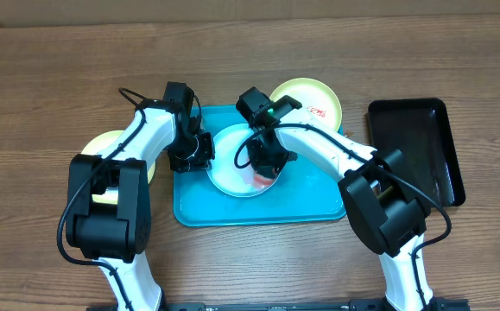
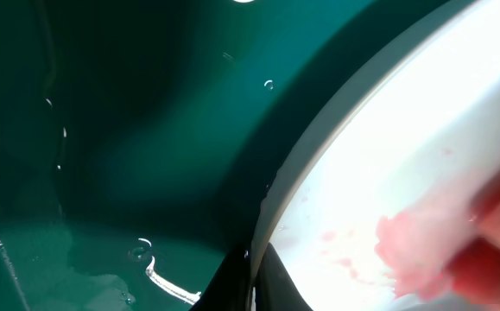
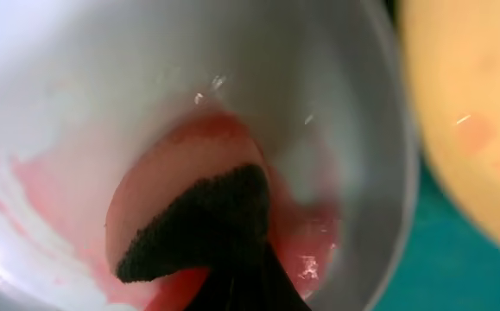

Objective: Clean dirty plates on tray and stack at the side
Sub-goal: 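Scrub the light blue plate with the sponge while left gripper holds it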

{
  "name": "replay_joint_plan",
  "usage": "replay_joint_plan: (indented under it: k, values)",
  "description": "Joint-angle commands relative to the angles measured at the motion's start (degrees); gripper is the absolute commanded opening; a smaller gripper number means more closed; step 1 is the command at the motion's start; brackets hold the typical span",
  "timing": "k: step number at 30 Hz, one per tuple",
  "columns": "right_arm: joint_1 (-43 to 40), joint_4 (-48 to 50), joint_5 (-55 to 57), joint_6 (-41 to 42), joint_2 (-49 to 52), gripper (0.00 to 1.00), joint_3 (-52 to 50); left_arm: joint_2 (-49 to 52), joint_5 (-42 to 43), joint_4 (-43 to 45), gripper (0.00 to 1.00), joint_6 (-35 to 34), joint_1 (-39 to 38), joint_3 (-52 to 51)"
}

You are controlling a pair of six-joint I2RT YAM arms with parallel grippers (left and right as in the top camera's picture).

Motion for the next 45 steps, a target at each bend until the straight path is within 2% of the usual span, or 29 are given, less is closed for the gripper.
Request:
replay_joint_plan:
  k: [1,5,8,15,17,21,24,27,28,31,34,38,45]
  values:
    - [-1.9,5.1,5.7,-0.5,1.0,0.04,0.6,2.5,-2.7,0.8,0.04,1.1,0.5,-1.4]
    - [-1.0,12.7,-12.4,-0.5,2.8,0.04,0.5,2.5,-2.8,0.8,0.04,1.1,0.5,-1.4]
    - [1.0,12.6,-21.7,-0.5,4.7,0.04,0.5,2.5,-2.8,0.8,0.04,1.1,0.5,-1.4]
    - [1.6,1.4,-20.0,-2.0,4.4,0.04,0.6,2.5,-2.8,0.8,0.04,1.1,0.5,-1.4]
    - [0.2,-2.0,-15.1,-2.0,3.9,0.04,1.5,2.5,-2.8,0.8,0.04,1.1,0.5,-1.4]
    - [-2.6,-7.5,1.5,-1.3,3.1,0.04,6.8,2.5,-2.8,0.8,0.04,1.1,0.5,-1.4]
    - [-3.0,-4.6,6.9,0.2,3.1,0.04,8.8,2.5,-2.8,0.8,0.04,1.1,0.5,-1.4]
    - [-3.0,1.3,4.0,0.2,3.4,0.04,8.6,2.5,-2.8,0.8,0.04,1.1,0.5,-1.4]
    - [-2.5,5.0,-2.6,0.2,3.7,0.04,7.9,2.5,-2.8,0.8,0.04,1.1,0.5,-1.4]
    - [-1.4,6.4,-11.0,0.2,4.3,0.04,7.6,2.5,-2.8,0.8,0.04,1.1,0.5,-1.4]
    - [0.7,4.6,-18.4,-0.5,4.5,0.04,7.6,2.5,-2.8,0.8,0.04,1.1,0.5,-1.4]
    - [1.2,-0.7,-22.1,-2.0,4.4,0.04,7.6,2.5,-3.0,0.8,0.04,1.2,0.5,-1.4]
    - [-4.5,-3.7,-22.6,-3.5,-3.7,0.04,7.7,2.3,-3.0,0.3,0.04,3.3,0.6,-1.3]
